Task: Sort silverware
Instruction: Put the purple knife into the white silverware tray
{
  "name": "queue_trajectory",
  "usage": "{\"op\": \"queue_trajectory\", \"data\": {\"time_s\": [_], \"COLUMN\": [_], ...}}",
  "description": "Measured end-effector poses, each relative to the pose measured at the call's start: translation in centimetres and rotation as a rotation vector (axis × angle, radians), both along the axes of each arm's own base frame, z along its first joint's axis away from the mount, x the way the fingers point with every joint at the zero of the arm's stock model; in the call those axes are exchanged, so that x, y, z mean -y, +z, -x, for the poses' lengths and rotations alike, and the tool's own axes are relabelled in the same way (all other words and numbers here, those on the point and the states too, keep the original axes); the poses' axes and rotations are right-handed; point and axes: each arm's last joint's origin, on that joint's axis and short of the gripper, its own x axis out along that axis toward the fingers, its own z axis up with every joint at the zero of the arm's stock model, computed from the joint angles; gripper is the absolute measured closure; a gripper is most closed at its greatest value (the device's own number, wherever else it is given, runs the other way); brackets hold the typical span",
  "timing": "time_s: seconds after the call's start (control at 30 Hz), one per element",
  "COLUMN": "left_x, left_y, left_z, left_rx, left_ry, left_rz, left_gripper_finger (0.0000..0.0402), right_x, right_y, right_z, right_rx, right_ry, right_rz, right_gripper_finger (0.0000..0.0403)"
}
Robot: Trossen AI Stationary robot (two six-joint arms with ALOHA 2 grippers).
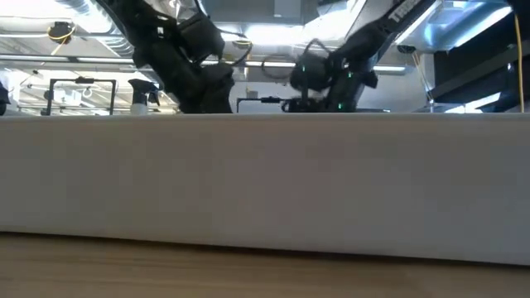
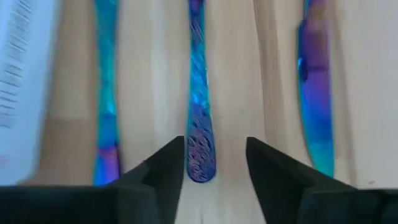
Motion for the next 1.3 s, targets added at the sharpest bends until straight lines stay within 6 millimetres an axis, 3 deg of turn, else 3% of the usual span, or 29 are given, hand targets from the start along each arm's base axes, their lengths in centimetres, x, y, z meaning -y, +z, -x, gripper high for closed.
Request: {"op": "queue_trajectory", "data": {"time_s": [0.2, 0.37, 0.6, 1.03, 1.3], "left_x": [-0.3, -0.3, 0.2, 0.7, 0.7], "left_y": [-1.2, -2.6, -3.8, -3.8, -3.8], "left_z": [-0.2, -0.5, -0.9, -1.1, -1.0], "left_rx": [-0.092, -0.13, -0.162, -0.163, -0.166], "left_ry": [-0.225, -0.237, -0.215, -0.242, -0.24], "left_rz": [-0.207, -0.162, -0.08, -0.09, -0.087], "left_gripper_finger": [0.0163, 0.0163, 0.0163, 0.0163, 0.0163], "right_x": [-0.4, -0.5, -0.6, -0.4, -0.2], "right_y": [-1.7, -1.6, -3.3, -2.5, -1.6], "right_z": [-0.5, -0.8, -0.9, -1.3, -1.9], "right_rx": [-0.024, -0.015, -0.072, -0.085, -0.099], "right_ry": [0.029, 0.021, 0.024, 0.019, 0.015], "right_rz": [-0.028, 0.017, -0.015, 0.006, 0.007], "right_gripper_finger": [0.0203, 0.0202, 0.0263, 0.0351, 0.0354]}}
